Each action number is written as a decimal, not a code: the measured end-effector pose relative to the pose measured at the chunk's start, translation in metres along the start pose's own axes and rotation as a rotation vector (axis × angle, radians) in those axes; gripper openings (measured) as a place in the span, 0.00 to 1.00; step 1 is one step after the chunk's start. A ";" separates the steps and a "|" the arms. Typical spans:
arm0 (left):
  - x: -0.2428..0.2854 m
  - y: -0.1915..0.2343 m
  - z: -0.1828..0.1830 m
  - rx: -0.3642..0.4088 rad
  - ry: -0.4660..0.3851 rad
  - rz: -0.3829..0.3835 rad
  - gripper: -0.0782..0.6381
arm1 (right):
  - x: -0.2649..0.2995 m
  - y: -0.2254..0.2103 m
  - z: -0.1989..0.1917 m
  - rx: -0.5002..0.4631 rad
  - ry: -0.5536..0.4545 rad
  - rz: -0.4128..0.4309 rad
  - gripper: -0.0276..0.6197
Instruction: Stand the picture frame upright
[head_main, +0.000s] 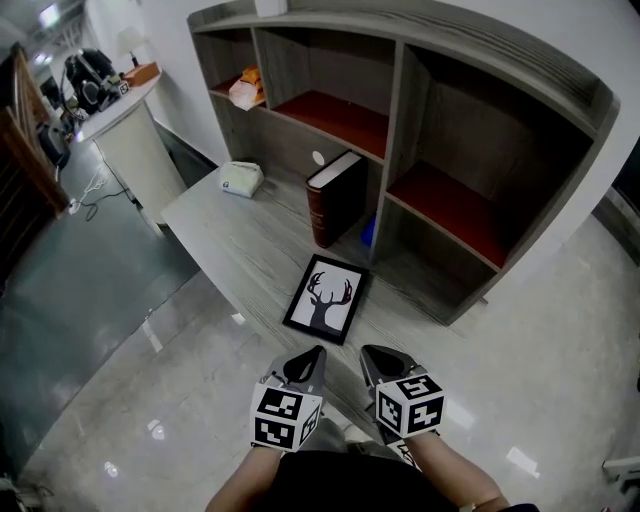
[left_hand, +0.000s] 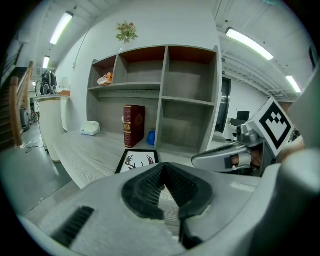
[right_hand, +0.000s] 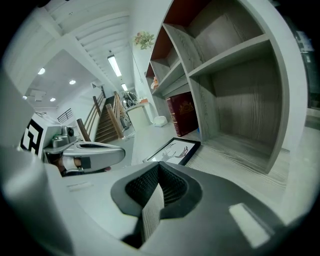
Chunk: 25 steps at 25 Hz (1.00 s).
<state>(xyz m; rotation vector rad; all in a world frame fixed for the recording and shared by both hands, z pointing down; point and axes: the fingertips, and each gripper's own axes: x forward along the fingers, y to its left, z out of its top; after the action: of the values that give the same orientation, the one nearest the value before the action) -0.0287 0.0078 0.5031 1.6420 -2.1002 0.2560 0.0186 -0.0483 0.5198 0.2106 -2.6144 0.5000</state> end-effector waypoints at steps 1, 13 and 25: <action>0.001 0.001 -0.001 -0.005 0.002 0.005 0.10 | 0.001 -0.001 0.000 0.001 0.002 0.001 0.04; 0.029 0.030 0.000 0.027 0.049 0.003 0.10 | 0.026 -0.017 0.006 0.048 0.016 -0.044 0.04; 0.065 0.087 0.006 0.032 0.116 -0.073 0.10 | 0.075 -0.034 0.016 0.108 0.044 -0.152 0.04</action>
<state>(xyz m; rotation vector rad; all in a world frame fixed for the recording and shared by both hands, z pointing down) -0.1246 -0.0277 0.5398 1.6766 -1.9561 0.3547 -0.0459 -0.0906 0.5527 0.4254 -2.5068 0.5856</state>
